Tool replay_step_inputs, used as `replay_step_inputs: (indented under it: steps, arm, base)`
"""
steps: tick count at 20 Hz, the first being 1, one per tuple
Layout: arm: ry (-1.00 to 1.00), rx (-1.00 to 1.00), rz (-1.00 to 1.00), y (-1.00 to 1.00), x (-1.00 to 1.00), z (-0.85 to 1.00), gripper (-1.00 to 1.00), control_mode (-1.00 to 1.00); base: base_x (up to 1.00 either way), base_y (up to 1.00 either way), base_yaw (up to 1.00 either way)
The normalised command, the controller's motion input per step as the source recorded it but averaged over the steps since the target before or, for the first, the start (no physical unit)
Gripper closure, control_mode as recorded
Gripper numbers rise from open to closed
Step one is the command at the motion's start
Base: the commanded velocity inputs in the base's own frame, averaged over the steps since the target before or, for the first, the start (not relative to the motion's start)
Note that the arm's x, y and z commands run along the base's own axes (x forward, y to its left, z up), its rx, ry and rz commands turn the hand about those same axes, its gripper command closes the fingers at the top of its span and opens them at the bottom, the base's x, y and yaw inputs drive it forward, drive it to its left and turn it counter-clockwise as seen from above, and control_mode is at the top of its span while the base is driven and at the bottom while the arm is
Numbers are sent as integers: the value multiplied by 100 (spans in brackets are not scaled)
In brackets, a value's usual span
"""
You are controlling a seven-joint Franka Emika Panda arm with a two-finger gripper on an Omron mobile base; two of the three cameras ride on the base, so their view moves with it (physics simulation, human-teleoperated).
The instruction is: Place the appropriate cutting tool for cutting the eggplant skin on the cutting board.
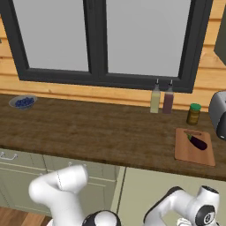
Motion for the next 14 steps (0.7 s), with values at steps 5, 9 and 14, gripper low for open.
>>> replay_step_inputs:
  steps: [5,9,14]
  arm:
    - [-12,0,5,-29,2,33,-100,-100]
    - [-24,1,12,-54,64,0,-100,-100]
    - [-33,0,11,-34,71,0,-100,-100]
  base:
    - [0,0,0]
    - [0,0,0]
    - [0,0,0]
